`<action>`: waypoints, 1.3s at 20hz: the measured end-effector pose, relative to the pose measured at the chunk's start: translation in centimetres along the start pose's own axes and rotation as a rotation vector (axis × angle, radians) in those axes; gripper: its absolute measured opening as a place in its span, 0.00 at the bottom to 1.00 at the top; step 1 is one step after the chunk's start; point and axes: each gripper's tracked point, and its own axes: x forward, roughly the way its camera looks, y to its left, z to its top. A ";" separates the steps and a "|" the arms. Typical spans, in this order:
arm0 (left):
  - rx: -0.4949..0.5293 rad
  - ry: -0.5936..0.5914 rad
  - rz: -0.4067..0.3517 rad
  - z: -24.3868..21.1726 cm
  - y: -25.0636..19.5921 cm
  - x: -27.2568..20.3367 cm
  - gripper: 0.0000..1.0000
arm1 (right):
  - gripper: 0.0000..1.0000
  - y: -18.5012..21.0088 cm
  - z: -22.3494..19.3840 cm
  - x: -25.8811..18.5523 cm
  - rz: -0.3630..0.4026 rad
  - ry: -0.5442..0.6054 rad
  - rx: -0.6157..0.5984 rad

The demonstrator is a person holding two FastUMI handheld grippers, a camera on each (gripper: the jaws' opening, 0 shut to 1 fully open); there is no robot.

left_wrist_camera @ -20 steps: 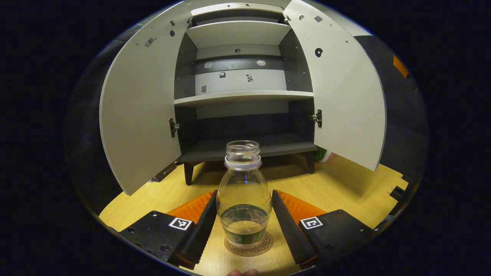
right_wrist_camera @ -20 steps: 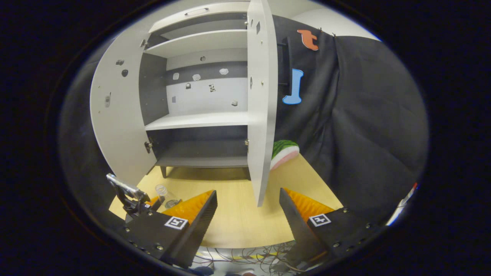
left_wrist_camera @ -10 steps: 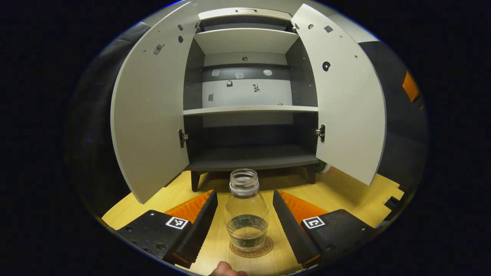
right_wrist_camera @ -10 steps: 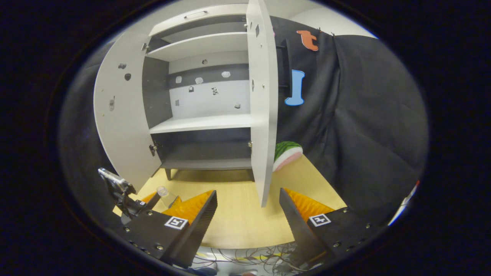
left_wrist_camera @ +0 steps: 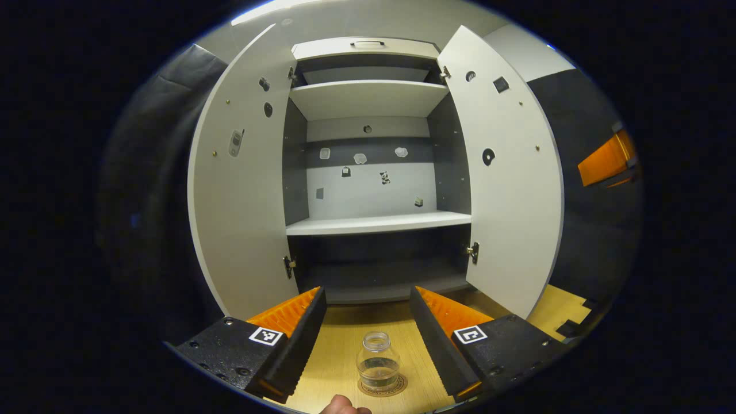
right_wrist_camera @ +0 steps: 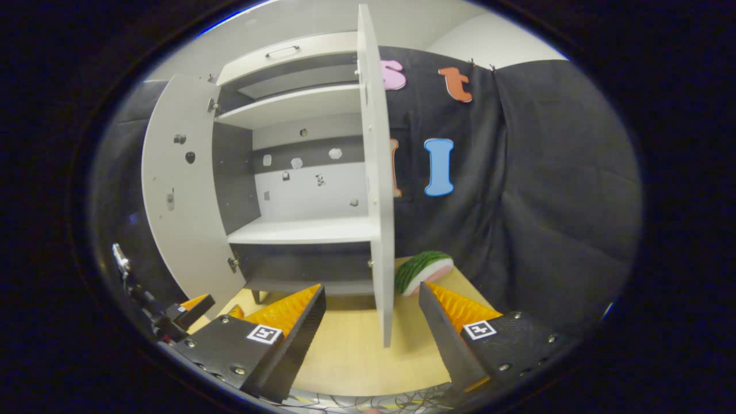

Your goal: Grasp the bottle in the cabinet with the left hand and place it on the coaster, then close the right door with the right hand and the left door with the left hand.

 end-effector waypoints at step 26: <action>-0.080 0.043 0.217 5.9 12.5 -4.2 0.93 | 0.97 5.0 6.1 9.2 0.240 -0.075 -0.016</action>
